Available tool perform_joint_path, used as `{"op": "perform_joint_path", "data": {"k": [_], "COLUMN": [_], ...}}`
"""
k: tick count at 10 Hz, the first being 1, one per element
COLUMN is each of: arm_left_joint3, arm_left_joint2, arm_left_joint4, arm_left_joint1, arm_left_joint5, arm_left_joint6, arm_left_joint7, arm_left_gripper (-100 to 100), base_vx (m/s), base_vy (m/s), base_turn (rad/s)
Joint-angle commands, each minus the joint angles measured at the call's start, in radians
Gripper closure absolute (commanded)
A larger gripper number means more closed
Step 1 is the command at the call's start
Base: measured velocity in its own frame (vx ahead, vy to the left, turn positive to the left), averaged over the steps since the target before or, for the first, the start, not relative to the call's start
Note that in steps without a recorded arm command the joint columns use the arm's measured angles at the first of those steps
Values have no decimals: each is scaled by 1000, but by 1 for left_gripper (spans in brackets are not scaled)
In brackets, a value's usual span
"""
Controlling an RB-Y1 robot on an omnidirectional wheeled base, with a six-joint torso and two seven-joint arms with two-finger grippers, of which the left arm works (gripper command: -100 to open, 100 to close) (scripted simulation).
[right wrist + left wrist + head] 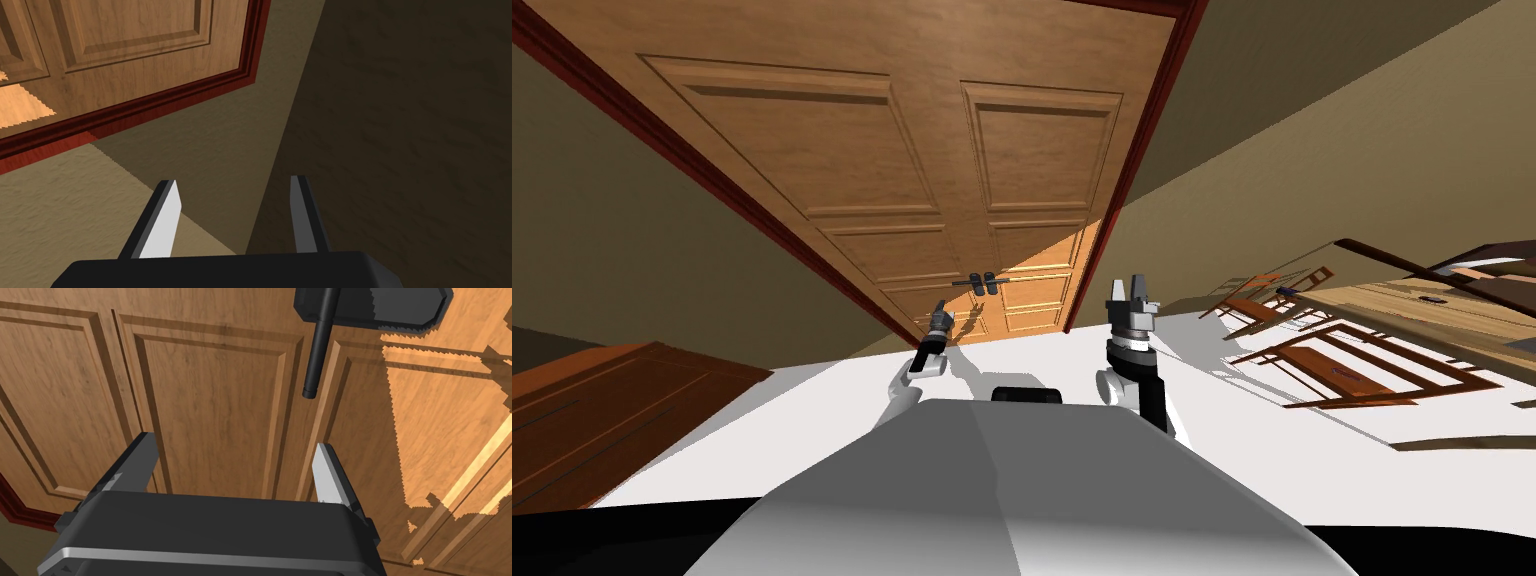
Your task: Pull the door open
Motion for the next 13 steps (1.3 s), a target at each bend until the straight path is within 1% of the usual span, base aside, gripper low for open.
{"op": "perform_joint_path", "data": {"k": [1,5,7,10,11,12,13], "arm_left_joint3": [2,8,12,16,15,40,49], "arm_left_joint2": [9,25,38,51,50,65,71], "arm_left_joint4": [31,94,147,200,190,214,223], "arm_left_joint1": [-9,-31,-49,-68,-64,-56,-53], "arm_left_joint5": [2,6,8,11,11,17,19], "arm_left_joint6": [3,15,25,36,32,31,30], "arm_left_joint7": [5,14,21,28,27,29,30], "arm_left_gripper": [-100,-100,-100,-100,-100,-100,-100], "base_vx": [92,102,138,146,60,125,167], "base_vy": [8,12,22,31,11,68,103], "base_turn": [-59,-55,-86,-57,-10,25,19]}}
